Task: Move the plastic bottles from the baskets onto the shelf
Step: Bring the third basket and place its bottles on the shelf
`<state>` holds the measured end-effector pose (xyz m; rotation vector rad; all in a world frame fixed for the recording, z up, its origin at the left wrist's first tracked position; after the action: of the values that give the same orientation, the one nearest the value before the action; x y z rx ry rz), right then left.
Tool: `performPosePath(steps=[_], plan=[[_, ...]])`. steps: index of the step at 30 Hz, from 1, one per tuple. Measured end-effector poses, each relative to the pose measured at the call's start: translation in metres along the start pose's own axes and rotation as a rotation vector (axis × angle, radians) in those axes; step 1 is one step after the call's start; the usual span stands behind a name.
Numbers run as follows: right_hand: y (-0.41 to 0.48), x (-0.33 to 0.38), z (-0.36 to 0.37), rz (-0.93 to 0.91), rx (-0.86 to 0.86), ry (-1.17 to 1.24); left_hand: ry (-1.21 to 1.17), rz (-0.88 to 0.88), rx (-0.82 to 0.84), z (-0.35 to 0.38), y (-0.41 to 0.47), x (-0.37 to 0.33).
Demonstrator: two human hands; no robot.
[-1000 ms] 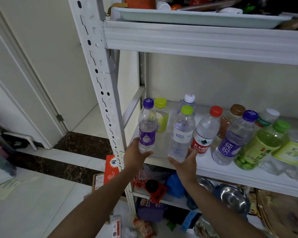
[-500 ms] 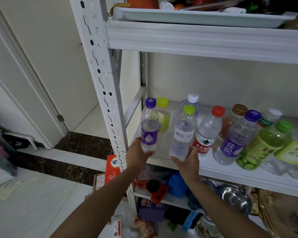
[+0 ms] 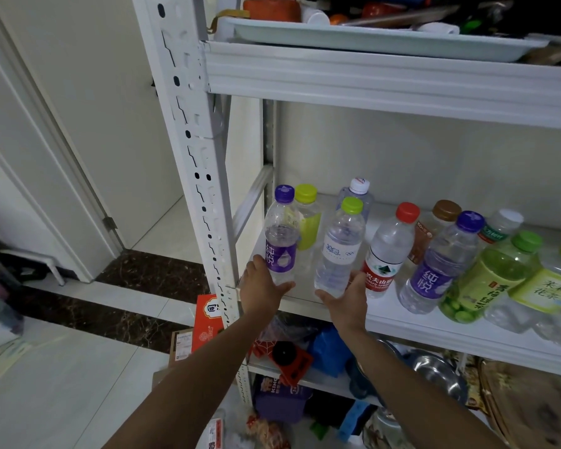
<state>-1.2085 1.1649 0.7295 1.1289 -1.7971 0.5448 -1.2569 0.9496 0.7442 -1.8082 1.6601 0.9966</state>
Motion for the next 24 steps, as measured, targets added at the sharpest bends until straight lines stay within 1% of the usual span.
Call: performPosePath(steps=[5,11,15,18,20,22,24], plan=[[0.002,0.005,0.001,-0.004,-0.025,-0.024,0.043,-0.011,-0.018,0.000,-0.001,-0.005],[0.003,0.006,0.001,-0.016,0.003,-0.043,0.067,-0.012,0.003,0.003,-0.002,-0.009],[0.004,0.005,0.000,-0.017,0.068,-0.070,0.087,-0.008,0.033,0.005,-0.006,-0.010],[-0.001,0.000,-0.001,-0.055,0.169,-0.178,0.130,0.022,0.087,0.006,-0.016,-0.006],[-0.009,-0.002,-0.002,-0.130,0.250,-0.265,0.227,0.062,0.145,0.004,-0.025,-0.001],[-0.018,-0.004,-0.006,-0.213,0.309,-0.365,0.401,0.104,0.190,0.001,-0.039,0.004],[-0.028,-0.007,-0.013,-0.278,0.350,-0.486,0.529,0.101,0.221,-0.003,-0.055,0.013]])
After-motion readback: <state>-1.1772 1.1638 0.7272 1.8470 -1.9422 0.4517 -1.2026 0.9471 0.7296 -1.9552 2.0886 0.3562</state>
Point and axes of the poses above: each hand's wrist, its own y-axis towards the middle knuckle, its own z-axis out of the palm, x = y × z, the point moved 9 cm from there along y, towards the middle knuckle, and after that the axes turned 7 degrees about -y, right-handed, at the moved point
